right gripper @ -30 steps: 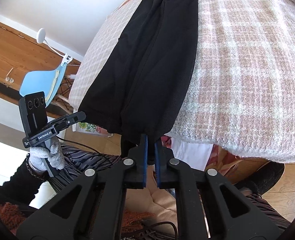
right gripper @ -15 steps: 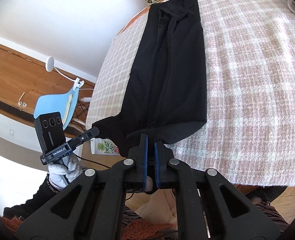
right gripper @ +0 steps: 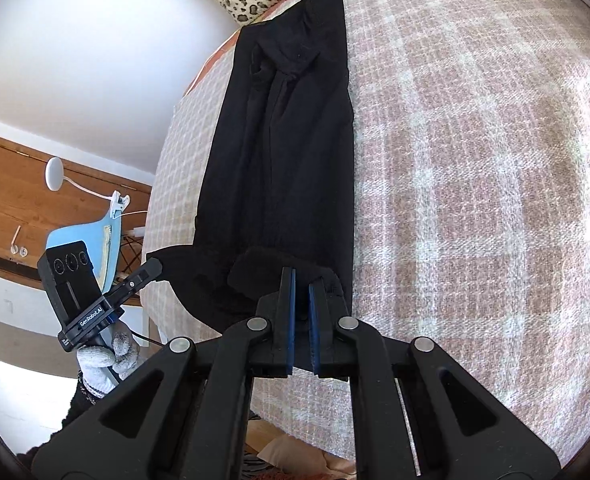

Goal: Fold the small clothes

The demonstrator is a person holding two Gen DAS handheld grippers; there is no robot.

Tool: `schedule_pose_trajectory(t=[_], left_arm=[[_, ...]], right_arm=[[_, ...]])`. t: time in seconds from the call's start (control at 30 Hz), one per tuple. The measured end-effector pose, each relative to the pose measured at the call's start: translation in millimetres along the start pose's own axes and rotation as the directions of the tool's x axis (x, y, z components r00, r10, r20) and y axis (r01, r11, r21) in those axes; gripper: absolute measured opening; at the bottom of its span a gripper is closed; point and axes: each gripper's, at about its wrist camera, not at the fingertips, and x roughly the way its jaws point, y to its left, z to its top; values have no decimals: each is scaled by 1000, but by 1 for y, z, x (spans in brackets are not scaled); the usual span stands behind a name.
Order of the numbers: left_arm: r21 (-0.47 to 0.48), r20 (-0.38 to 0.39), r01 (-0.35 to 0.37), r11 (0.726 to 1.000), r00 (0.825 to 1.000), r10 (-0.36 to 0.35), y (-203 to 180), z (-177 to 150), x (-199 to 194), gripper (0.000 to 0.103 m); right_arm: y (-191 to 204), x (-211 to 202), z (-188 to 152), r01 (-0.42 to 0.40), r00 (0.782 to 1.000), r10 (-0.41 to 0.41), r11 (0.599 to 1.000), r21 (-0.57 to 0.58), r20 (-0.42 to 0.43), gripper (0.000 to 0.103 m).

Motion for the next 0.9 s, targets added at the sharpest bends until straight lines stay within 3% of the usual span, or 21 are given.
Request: schedule_pose_trajectory(t=[0.2,0.27,0.33,0.4,0.47,0.53,0.6,0.67,0.77,0.9], left_arm=[[-13,-1,-30,999,1000,30,9,1,7,4],[-9,-3,-63,998,998,63,10,3,7,13],[-24,-4,-99,995,995,99,14,6,5,23],[-24,23,-98,995,995,98,16,8,-3,24],[-10,55,-88,996,995,89,15,8,-14,25],[34,73,-88,996,994,86,9,6,-22,26],[138,49,-56,989,998,49,-6,-2,-24,26],[221,5,-32,975,999,32,-19,-12,-19,26],[244,-81,12,970,997,8,-27,-20,-1,26],[246,-150,4,969,988,34,-26,-22,19,25]], right_arm=[[-1,5,5,26,1000,-26,1000,-5,-1,7],[-3,5,9,21,1000,-21,1000,5,-2,10],[-4,0,11,31,1000,-31,1000,0,-4,24],[-1,-11,10,27,999,-26,999,-28,36,44],[6,-24,9,28,997,-22,996,-81,73,49],[17,-38,4,39,994,-21,987,-157,111,49],[33,-44,-6,45,995,-20,962,-268,96,48],[51,-36,-17,63,997,-44,929,-365,60,37],[59,-12,-25,82,996,-94,904,-419,-8,29],[59,13,-27,113,984,-162,883,-456,-70,26]])
